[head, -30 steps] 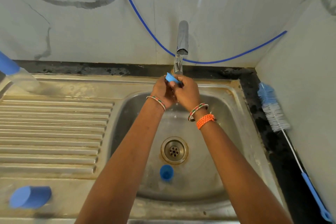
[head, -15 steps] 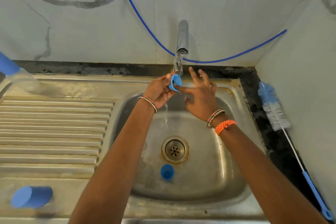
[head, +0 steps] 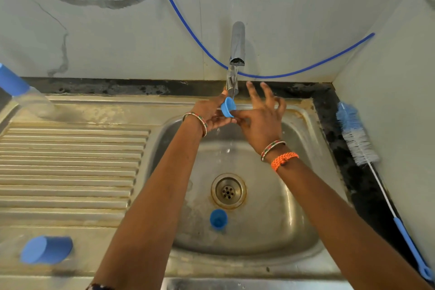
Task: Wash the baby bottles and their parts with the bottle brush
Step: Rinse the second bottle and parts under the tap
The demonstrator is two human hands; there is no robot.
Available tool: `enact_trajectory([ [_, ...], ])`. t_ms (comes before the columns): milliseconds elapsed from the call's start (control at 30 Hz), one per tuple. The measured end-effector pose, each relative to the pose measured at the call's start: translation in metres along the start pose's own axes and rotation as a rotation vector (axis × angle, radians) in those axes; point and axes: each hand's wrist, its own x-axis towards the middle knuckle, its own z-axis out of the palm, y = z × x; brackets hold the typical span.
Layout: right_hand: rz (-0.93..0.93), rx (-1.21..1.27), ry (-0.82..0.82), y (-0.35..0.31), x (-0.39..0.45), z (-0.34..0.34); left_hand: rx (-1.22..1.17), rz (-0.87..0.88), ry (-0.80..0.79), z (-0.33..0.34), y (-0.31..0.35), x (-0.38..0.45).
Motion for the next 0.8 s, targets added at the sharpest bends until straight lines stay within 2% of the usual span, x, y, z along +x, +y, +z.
enact_trajectory([
  [67,0.024,0.033,0.068,-0.006,0.0,0.004,0.048,0.025,0.012,-0.001,-0.003,0.002],
  [200,0.371,0.345,0.091,-0.013,0.006,0.01,-0.127,0.119,-0.202,-0.01,-0.01,0.001],
  [267,0.451,0.48,0.073,-0.016,0.01,0.009,-0.147,0.167,-0.232,-0.013,-0.015,0.0],
  [333,0.402,0.501,0.043,-0.018,0.007,0.009,-0.138,0.185,-0.221,-0.016,-0.015,-0.002],
  [433,0.215,0.48,-0.058,-0.009,0.002,0.008,-0.149,0.124,-0.168,-0.019,-0.008,-0.001],
  [567,-0.121,-0.055,-0.075,0.011,0.0,0.005,-0.023,0.103,-0.123,-0.02,-0.001,0.003],
  [633,-0.104,-0.072,-0.064,0.005,-0.003,0.006,0.051,0.126,-0.094,-0.018,0.0,0.004],
  [733,0.066,0.218,-0.192,-0.005,-0.006,0.006,0.151,0.154,-0.033,-0.018,-0.005,0.007],
  [800,0.083,0.12,-0.16,-0.003,-0.002,0.003,0.116,0.149,-0.053,-0.017,-0.01,0.007],
])
